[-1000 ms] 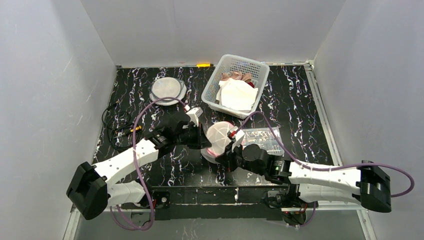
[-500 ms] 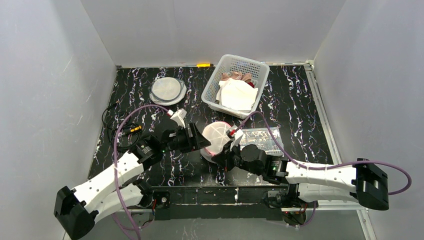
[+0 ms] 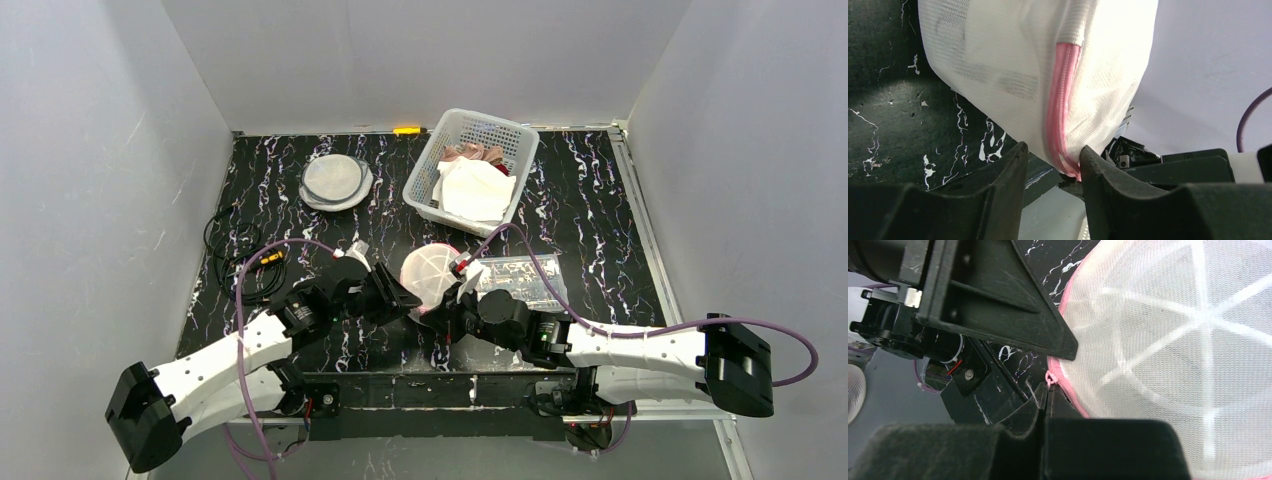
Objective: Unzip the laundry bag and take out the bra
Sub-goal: Unzip the laundry bag at the center of the board.
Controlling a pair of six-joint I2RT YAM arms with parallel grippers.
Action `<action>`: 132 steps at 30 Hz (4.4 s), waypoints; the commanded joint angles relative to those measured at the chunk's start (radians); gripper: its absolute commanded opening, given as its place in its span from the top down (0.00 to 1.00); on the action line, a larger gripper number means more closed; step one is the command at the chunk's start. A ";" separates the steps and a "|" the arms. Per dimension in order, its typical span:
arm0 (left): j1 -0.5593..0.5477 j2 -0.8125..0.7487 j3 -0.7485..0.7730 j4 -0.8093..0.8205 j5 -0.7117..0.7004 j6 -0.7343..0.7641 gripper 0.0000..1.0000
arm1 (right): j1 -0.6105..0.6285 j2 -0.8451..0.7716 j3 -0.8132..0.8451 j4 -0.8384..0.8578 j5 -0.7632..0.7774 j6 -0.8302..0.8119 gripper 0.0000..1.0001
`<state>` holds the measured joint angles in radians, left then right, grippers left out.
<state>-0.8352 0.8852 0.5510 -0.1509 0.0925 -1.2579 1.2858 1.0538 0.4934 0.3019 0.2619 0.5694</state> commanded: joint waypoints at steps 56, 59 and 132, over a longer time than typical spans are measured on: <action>0.230 -0.094 0.105 -0.243 0.188 0.381 0.31 | 0.053 0.029 0.081 0.020 0.060 -0.078 0.99; 0.224 -0.200 0.055 -0.267 0.159 0.294 0.27 | 0.053 0.046 0.088 0.027 0.053 -0.080 0.99; -0.136 -0.160 -0.121 -0.010 -0.215 -0.152 0.48 | 0.176 0.006 -0.036 0.109 0.169 -0.037 0.99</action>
<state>-0.9661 0.7471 0.4652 -0.1940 -0.0128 -1.3827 1.4490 1.0542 0.4599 0.3454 0.4393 0.5270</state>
